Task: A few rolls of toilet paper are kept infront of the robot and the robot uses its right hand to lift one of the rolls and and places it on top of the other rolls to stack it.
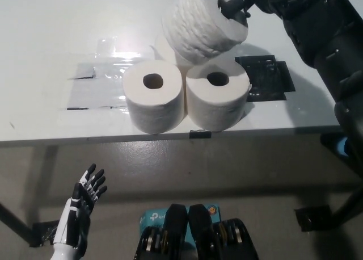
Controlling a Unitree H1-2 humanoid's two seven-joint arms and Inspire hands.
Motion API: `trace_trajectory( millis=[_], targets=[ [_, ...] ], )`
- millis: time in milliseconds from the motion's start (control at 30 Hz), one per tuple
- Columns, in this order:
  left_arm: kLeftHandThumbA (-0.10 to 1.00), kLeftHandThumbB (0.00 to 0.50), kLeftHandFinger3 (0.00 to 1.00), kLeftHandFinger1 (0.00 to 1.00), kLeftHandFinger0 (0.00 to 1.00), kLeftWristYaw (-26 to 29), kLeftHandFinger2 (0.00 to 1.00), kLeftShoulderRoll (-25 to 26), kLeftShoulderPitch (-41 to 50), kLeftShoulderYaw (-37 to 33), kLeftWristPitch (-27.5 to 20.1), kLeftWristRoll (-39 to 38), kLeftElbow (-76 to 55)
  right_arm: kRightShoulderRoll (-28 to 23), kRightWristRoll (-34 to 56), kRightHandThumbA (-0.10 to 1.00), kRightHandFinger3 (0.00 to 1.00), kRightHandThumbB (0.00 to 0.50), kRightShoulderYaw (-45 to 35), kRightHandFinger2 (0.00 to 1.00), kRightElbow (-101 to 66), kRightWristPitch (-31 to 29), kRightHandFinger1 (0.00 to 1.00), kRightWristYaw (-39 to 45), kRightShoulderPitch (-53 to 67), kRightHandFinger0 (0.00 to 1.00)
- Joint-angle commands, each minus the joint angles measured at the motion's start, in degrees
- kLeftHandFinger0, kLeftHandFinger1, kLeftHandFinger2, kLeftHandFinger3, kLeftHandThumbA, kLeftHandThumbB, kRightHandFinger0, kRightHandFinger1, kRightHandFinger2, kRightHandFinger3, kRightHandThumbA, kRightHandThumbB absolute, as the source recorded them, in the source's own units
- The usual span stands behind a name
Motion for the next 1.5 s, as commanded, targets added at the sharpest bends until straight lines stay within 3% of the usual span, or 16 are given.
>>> trace_trajectory(
  millis=[0, 167, 300, 400, 567, 700, 900, 1067, 1133, 1167, 1233, 1267, 1300, 1400, 1433, 1467],
  targets=[
    [1.00, 0.128, 1.00, 1.00, 1.00, -1.3, 1.00, 0.9, -0.8, -0.4, -1.5, 0.4, -1.3, -0.7, -0.2, 0.73, 0.33, 0.000, -0.4, 0.51, -1.8, -1.5, 0.14, 3.0, -6.4, 0.00],
    [1.00, 0.125, 1.00, 1.00, 0.99, -1.1, 1.00, 1.0, -1.0, -0.7, -1.7, 0.9, -1.1, -0.5, -1.3, 0.73, 0.38, 0.000, 0.1, 0.53, -1.7, -1.7, 0.17, 3.5, -6.4, 0.00],
    [1.00, 0.127, 1.00, 1.00, 1.00, -1.0, 1.00, 1.1, -1.1, -0.7, -0.8, 0.6, -1.5, 0.0, -4.8, 0.74, 0.62, 0.040, 3.4, 0.66, -2.3, -2.3, 0.29, 2.3, -5.9, 0.00],
    [1.00, 0.124, 1.00, 1.00, 1.00, -1.2, 1.00, 1.0, -1.4, -0.6, -0.8, 0.0, -1.5, 0.5, -4.8, 0.72, 0.85, 0.026, 4.0, 0.81, -2.0, -1.1, 0.41, 3.0, -5.9, 0.01],
    [1.00, 0.132, 1.00, 1.00, 1.00, -1.0, 1.00, 1.4, -1.8, -0.7, -0.5, 0.8, -1.7, 0.4, -5.8, 0.72, 0.70, 0.044, 5.4, 0.74, -1.5, -2.2, 0.37, 3.5, -4.9, 0.00],
    [1.00, 0.147, 1.00, 1.00, 1.00, -1.0, 1.00, 1.6, -1.8, -0.7, -0.6, 0.9, -1.5, 0.6, -6.6, 0.62, 0.94, 0.031, 6.1, 0.82, -1.4, -1.6, 0.41, 3.7, -4.4, 0.00],
    [1.00, 0.138, 1.00, 1.00, 1.00, -0.9, 1.00, 1.6, -2.0, -0.7, -0.9, 1.4, -1.4, 0.7, -8.1, 0.63, 0.79, 0.026, 7.6, 0.68, -1.4, -2.1, 0.25, 4.7, -4.3, 0.00],
    [1.00, 0.129, 1.00, 1.00, 1.00, -1.0, 1.00, 1.6, -2.1, -0.8, 0.1, 1.2, -2.0, 0.7, -8.3, 0.66, 0.74, 0.033, 7.8, 0.67, -1.2, -3.6, 0.28, 4.9, -4.2, 0.00],
    [1.00, 0.128, 1.00, 1.00, 1.00, -1.0, 1.00, 1.6, -2.0, -0.9, 0.1, 1.4, -2.1, 0.8, -8.6, 0.68, 0.64, 0.038, 7.8, 0.64, -1.2, -3.6, 0.26, 4.6, -4.4, 0.00],
    [1.00, 0.129, 1.00, 1.00, 1.00, -0.9, 1.00, 1.6, -2.1, -0.8, 0.2, 1.5, -2.1, 0.9, -8.6, 0.73, 0.47, 0.077, 7.7, 0.54, -1.4, -3.2, 0.21, 4.6, -4.9, 0.00],
    [1.00, 0.133, 1.00, 1.00, 1.00, -0.6, 1.00, 1.6, -2.3, -1.0, 0.3, 2.2, -2.0, 0.9, -8.2, 0.78, 0.39, 0.167, 7.2, 0.50, -1.3, -3.8, 0.24, 4.4, -5.2, 0.09],
    [1.00, 0.127, 1.00, 1.00, 1.00, -0.8, 1.00, 1.7, -2.4, -1.0, 0.1, 2.2, -1.7, 1.0, -8.2, 0.84, 0.48, 0.223, 7.1, 0.47, -1.2, -3.9, 0.23, 4.5, -5.6, 0.13],
    [1.00, 0.126, 1.00, 1.00, 1.00, -0.9, 1.00, 1.8, -2.5, -1.0, 0.1, 2.1, -1.8, 1.0, -8.2, 0.87, 0.49, 0.241, 7.3, 0.34, -1.0, -4.0, 0.13, 5.5, -6.0, 0.11],
    [1.00, 0.118, 1.00, 1.00, 0.98, -0.8, 1.00, 1.8, -2.5, -0.9, 0.7, 2.0, -2.2, 1.0, -8.3, 0.92, 0.71, 0.277, 7.7, 0.33, -0.3, -2.9, 0.11, 10.3, -7.1, 0.07],
    [1.00, 0.115, 1.00, 1.00, 0.98, -0.9, 1.00, 1.8, -2.6, -1.0, 0.8, 2.0, -2.3, 1.0, -8.6, 0.92, 0.91, 0.263, 8.3, 0.51, 0.0, -2.5, 0.26, 13.7, -7.8, 0.16],
    [1.00, 0.113, 1.00, 1.00, 0.99, -1.1, 1.00, 1.9, -2.6, -1.0, 0.8, 2.0, -2.3, 0.9, -8.7, 0.91, 1.00, 0.258, 8.5, 0.71, 0.1, -2.5, 0.41, 15.7, -8.2, 0.27]
  ],
)
